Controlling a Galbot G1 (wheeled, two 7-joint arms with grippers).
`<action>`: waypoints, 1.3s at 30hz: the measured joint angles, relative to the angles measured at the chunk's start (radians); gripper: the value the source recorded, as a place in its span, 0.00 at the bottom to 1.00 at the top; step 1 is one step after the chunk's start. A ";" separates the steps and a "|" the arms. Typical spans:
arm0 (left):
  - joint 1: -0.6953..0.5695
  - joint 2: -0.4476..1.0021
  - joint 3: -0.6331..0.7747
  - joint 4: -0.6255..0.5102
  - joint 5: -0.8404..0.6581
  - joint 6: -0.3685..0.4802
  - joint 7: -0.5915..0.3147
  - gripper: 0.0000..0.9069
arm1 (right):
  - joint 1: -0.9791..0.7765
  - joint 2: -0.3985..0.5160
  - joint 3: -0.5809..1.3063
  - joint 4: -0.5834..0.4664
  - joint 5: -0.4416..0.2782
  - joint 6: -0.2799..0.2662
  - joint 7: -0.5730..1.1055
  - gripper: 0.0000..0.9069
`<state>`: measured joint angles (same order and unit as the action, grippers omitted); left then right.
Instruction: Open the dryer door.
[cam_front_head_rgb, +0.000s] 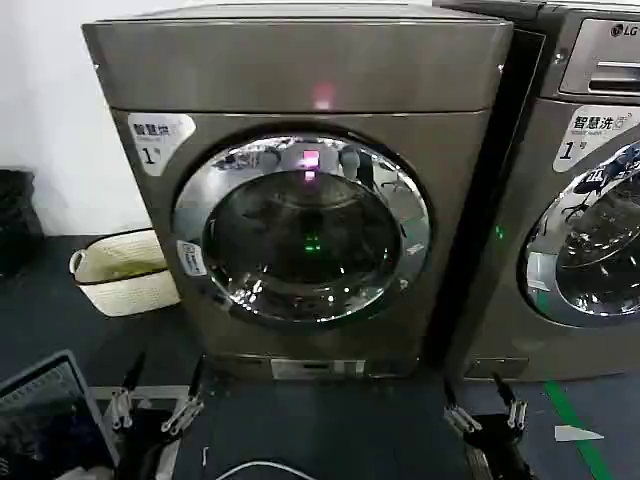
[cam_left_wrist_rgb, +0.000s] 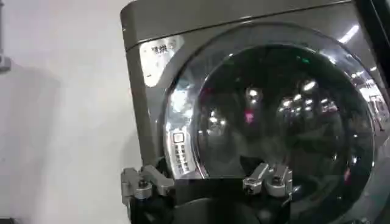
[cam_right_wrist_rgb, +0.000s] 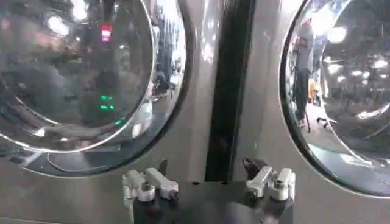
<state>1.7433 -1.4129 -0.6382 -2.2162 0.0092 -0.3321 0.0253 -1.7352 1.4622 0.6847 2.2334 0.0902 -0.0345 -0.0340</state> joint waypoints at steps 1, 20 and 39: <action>0.000 0.000 0.000 0.000 0.001 0.000 0.000 1.00 | 0.006 -0.005 -0.001 -0.002 0.003 0.002 -0.006 1.00; 0.030 0.012 -0.001 -0.034 -0.003 0.001 0.021 1.00 | 0.366 -0.334 -0.200 -0.211 0.172 0.092 -0.177 1.00; 0.054 -0.027 -0.020 -0.048 0.014 -0.017 0.050 1.00 | 0.877 -0.451 -0.627 -0.472 0.283 0.112 -0.233 1.00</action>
<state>1.7968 -1.4403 -0.6577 -2.2645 0.0229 -0.3486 0.0756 -0.8581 1.0110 0.0579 1.7612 0.3732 0.0774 -0.2669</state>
